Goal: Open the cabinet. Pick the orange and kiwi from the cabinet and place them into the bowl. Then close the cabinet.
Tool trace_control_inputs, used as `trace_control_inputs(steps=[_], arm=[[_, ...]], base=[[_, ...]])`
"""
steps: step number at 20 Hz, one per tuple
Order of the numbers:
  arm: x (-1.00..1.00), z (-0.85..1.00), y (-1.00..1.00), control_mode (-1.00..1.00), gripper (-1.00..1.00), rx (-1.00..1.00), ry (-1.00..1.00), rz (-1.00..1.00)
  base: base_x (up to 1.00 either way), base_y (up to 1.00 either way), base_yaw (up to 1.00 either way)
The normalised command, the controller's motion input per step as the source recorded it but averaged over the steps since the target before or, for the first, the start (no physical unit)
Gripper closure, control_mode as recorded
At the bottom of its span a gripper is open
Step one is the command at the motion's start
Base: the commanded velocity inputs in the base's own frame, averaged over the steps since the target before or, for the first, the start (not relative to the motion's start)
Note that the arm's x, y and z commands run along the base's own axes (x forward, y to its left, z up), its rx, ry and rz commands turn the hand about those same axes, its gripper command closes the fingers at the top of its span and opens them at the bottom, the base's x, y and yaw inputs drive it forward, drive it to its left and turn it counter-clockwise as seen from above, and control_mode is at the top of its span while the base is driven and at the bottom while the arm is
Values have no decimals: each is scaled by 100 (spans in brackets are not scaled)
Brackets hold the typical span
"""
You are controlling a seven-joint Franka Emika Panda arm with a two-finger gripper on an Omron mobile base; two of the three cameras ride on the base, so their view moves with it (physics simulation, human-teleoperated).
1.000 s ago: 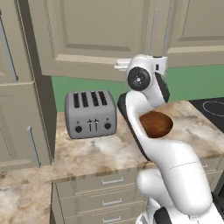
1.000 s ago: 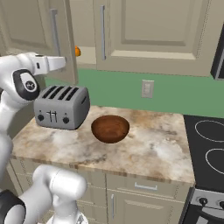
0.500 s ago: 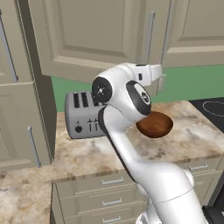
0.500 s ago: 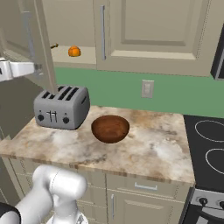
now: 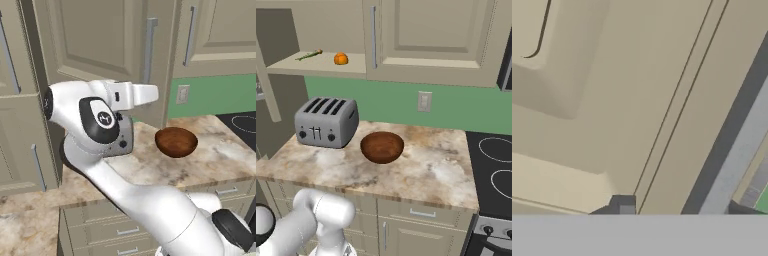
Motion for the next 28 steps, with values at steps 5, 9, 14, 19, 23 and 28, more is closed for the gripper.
trace_control_inputs(steps=[5, 9, 14, 19, 23, 28], arm=[[-55, 0, 2, -100, -100, 0, -19, 0], [-100, -30, -10, -100, -100, 0, -36, 0], [-100, -61, -49, -100, -100, 2, -47, 1], [-97, 0, -97, -100, -100, 27, -36, 0], [-66, 20, -100, -100, -100, 39, -26, 1], [-25, 25, -100, -100, -100, 38, -20, 14]], base=[[0, 0, 0], [0, 0, 0], [0, 0, 0], [0, 0, 0], [0, 0, 0], [0, 0, 0]])
